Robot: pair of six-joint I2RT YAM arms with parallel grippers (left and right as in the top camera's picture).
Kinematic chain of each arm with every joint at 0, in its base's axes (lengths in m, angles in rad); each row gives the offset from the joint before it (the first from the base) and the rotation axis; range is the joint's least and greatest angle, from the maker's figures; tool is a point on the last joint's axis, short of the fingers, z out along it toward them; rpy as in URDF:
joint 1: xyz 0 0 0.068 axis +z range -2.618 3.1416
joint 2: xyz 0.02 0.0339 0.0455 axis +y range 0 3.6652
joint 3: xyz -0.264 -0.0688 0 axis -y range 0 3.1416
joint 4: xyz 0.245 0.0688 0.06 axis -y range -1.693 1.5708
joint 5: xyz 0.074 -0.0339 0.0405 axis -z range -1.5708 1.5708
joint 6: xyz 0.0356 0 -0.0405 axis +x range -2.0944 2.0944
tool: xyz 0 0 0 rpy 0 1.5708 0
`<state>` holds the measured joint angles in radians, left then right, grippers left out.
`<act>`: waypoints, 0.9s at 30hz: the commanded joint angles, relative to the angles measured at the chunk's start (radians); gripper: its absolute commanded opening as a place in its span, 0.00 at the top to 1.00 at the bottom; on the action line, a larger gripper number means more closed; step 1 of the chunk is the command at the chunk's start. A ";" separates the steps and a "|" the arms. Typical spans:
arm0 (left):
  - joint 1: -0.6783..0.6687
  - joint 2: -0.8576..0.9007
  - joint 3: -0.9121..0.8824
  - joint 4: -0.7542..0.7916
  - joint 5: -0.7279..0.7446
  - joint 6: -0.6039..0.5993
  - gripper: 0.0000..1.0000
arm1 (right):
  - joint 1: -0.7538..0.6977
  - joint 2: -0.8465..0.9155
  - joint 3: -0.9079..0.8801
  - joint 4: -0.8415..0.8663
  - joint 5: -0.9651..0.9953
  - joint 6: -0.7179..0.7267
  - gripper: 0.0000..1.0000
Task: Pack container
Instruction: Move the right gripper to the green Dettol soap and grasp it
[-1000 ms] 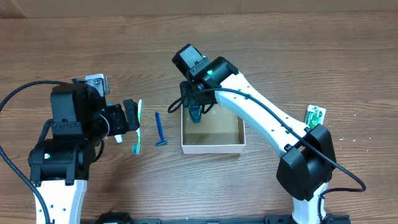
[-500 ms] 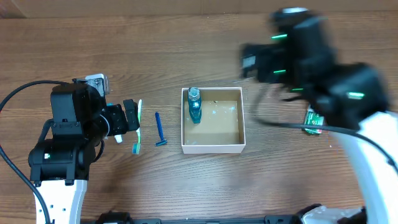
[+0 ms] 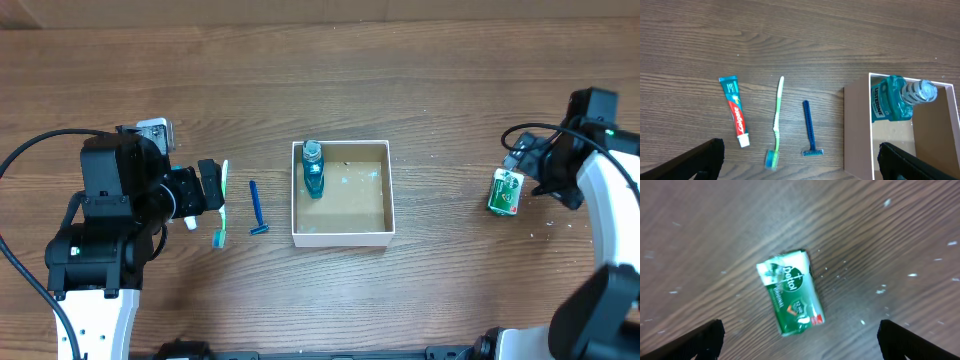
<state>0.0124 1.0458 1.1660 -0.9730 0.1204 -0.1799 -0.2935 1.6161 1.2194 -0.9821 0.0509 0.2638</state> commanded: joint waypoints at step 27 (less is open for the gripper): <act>-0.006 0.002 0.021 0.002 0.003 0.023 0.00 | 0.002 0.325 -0.019 0.080 -0.046 -0.056 0.41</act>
<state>0.0124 1.0458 1.1660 -0.9733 0.1204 -0.1799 -0.2932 1.9217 1.2011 -0.9089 0.0307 0.2066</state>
